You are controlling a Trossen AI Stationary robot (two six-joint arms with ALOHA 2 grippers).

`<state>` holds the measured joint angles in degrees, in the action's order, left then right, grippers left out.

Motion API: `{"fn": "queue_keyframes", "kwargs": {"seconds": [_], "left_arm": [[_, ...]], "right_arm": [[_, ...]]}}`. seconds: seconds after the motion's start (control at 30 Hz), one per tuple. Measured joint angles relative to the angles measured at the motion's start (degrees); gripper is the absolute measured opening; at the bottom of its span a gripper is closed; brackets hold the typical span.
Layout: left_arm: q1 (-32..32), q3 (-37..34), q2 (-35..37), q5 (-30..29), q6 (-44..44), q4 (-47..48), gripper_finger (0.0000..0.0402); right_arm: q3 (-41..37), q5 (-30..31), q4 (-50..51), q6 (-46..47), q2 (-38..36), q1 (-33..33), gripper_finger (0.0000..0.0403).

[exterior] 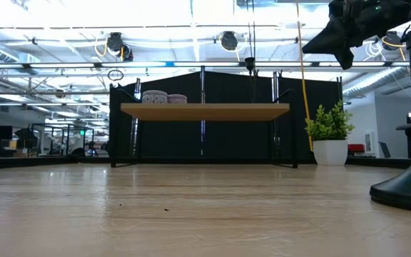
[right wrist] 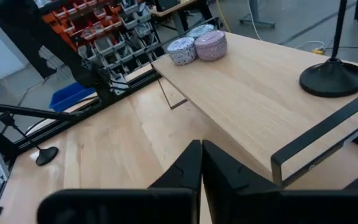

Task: Pick & Place candle stick holders
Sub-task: Put the left black candle holder on the shelf

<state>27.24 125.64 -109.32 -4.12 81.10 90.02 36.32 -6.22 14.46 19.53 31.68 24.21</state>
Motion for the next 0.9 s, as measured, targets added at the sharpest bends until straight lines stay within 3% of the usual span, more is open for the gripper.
{"fn": "queue_keyframes", "kwargs": {"seconds": [0.33, 0.67, 0.9], "left_arm": [[10.7, 0.0, 0.0, 8.7, 17.1, 0.0, 0.02], [22.6, 0.0, 0.0, 9.1, 41.4, 0.0, 0.02], [31.2, -8.0, 0.1, 11.4, 60.4, 0.0, 0.02]], "right_arm": [[0.0, 0.0, 0.1, 0.0, 0.0, -0.1, 0.0001], [0.0, 0.1, 0.1, 0.6, 0.0, -0.1, 0.0001], [0.0, 0.3, -0.1, 1.8, 0.0, -0.1, 0.0001]]}}
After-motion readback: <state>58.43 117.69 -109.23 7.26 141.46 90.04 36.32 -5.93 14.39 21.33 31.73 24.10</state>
